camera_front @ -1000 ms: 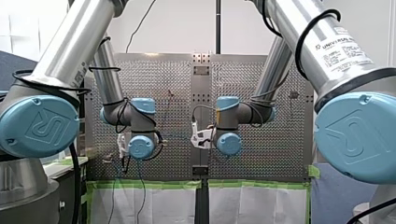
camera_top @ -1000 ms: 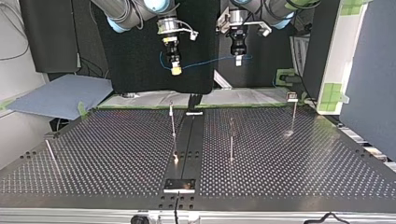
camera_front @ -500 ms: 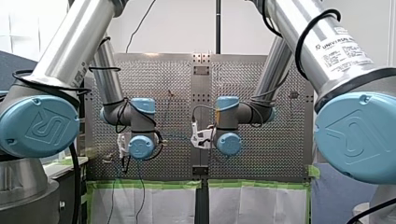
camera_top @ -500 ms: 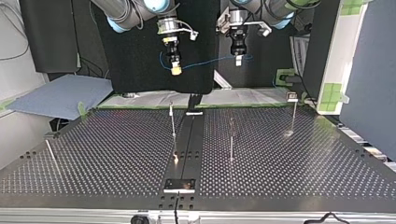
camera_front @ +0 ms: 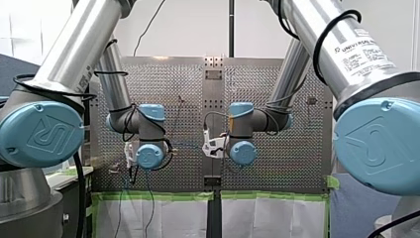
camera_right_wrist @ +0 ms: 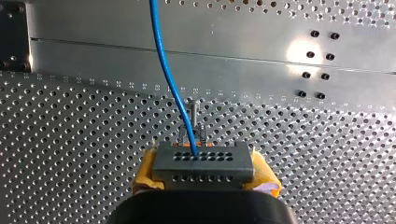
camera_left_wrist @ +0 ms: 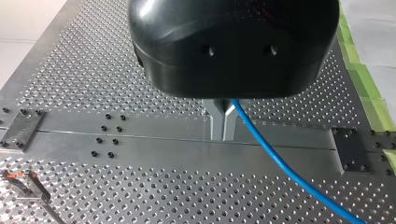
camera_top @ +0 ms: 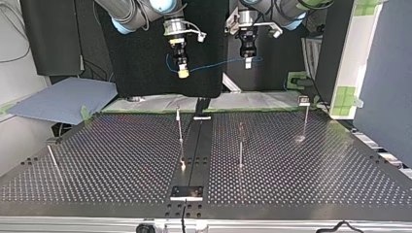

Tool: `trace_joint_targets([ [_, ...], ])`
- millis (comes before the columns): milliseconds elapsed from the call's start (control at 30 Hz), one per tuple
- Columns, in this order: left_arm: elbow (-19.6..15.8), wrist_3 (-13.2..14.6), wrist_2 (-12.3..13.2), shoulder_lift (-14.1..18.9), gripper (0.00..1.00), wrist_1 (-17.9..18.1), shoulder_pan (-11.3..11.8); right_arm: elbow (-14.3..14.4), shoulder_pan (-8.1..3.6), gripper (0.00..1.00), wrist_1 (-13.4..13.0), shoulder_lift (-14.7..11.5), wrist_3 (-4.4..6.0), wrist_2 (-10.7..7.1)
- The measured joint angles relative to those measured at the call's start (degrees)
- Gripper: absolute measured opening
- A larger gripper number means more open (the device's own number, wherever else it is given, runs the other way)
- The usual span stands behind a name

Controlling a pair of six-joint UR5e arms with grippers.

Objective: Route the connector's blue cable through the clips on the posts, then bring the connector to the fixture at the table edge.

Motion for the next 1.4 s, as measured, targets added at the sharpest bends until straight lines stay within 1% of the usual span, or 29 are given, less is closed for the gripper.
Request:
trace_joint_targets([
  [667, -0.1, 0.0, 0.0, -0.1, 0.00, -0.1, 0.1, 0.0, 0.00, 0.00, 0.0, 0.0, 0.02, 0.02],
  [967, -1.3, 0.0, 0.6, -3.0, 0.00, -0.6, 0.7, 0.0, 0.00, 0.00, 0.0, 0.0, 0.00, 0.09],
  [1400, -1.3, 0.0, 0.6, -3.4, 0.00, -0.6, 0.7, 0.0, 0.00, 0.00, 0.0, 0.0, 0.00, 0.09],
])
